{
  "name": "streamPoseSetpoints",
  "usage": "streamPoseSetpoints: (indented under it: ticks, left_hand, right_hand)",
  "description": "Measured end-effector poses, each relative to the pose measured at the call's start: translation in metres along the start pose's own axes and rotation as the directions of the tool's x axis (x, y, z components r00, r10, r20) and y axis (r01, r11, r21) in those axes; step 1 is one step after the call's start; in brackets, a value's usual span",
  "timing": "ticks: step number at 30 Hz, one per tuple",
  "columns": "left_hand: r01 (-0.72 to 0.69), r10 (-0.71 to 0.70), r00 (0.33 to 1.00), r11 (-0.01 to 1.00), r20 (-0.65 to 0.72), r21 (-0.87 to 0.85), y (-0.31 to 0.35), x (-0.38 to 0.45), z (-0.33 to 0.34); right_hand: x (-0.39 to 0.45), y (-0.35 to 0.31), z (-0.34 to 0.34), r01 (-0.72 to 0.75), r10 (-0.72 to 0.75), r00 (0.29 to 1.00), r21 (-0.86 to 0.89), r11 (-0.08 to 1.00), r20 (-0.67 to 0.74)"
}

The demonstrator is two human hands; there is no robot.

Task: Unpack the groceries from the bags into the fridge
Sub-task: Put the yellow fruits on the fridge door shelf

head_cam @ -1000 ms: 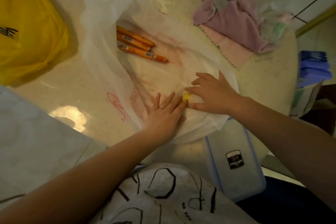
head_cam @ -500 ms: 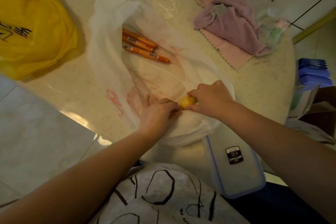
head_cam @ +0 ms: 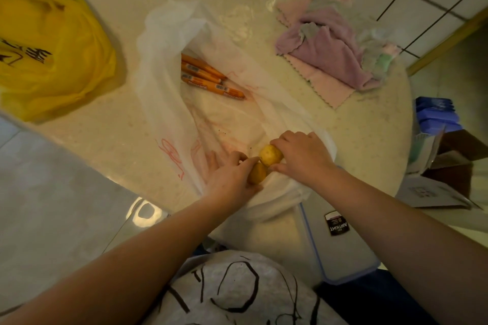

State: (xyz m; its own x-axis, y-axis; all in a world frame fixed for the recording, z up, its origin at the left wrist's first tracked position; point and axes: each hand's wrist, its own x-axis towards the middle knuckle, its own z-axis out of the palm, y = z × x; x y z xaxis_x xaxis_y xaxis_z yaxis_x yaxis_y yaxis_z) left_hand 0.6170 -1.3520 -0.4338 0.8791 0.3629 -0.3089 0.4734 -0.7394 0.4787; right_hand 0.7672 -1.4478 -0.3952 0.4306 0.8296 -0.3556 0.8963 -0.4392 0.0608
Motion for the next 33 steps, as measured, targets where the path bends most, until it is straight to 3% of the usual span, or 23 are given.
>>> streamPoseSetpoints:
  ticks: [5,10,18,24,33]
  left_hand:
    - [-0.019,0.012,0.992,0.998,-0.123,-0.055,-0.018,-0.001,-0.002]
    - [-0.043,0.035,0.997,0.993,-0.068,-0.11,-0.021,0.001,-0.004]
    - [-0.053,0.05,0.998,0.994,0.034,0.092,-0.013,0.0,-0.009]
    - [-0.104,0.088,0.986,0.989,-0.141,-0.108,-0.023,-0.003,-0.039]
    - [-0.041,-0.05,0.87,0.984,-0.491,-0.172,-0.052,-0.024,-0.113]
  right_hand:
    - [-0.002,-0.006,0.002,-0.047,0.048,0.999,0.074,0.996,-0.011]
    - [-0.002,-0.013,0.006,-0.047,0.047,0.999,0.029,0.998,0.002]
    - [-0.008,-0.016,0.007,-0.1,0.109,0.991,0.111,0.989,-0.081]
    - [-0.01,-0.023,-0.006,-0.089,0.17,0.945,0.282,0.955,-0.278]
    - [0.016,-0.066,-0.068,0.201,0.142,0.847,0.557,0.806,-0.512]
